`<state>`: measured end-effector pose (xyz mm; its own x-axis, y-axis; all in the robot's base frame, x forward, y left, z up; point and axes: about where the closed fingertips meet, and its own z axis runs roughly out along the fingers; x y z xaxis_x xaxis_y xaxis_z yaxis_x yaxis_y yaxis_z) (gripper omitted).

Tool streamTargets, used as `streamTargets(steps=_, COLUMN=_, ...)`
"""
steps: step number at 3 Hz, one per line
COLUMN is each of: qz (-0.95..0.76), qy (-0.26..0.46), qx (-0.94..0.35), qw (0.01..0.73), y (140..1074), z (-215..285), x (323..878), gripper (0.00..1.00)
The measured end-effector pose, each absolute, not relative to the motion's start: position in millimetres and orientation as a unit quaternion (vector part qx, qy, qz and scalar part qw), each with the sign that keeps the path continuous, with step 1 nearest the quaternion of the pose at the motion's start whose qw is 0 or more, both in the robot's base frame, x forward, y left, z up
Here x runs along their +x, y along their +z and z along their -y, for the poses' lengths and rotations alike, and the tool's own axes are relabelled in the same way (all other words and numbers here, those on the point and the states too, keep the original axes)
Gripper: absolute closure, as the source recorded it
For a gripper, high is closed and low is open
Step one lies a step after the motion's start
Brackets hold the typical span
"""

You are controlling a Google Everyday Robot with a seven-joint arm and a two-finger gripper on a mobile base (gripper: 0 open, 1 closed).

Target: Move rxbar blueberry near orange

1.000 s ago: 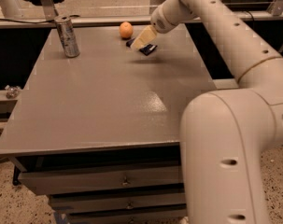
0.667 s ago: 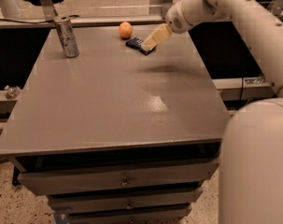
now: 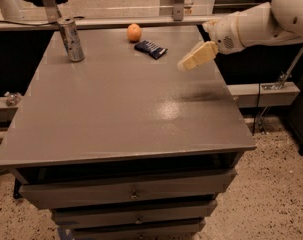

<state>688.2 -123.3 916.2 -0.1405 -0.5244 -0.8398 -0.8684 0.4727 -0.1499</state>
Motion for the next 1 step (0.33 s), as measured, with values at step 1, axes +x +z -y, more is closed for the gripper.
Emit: streamTargets(steps=1, qz=-0.728, qy=0.187, qx=-0.478, qw=0.453, y=914.8, z=132.5, x=684.1, gripper=0.0)
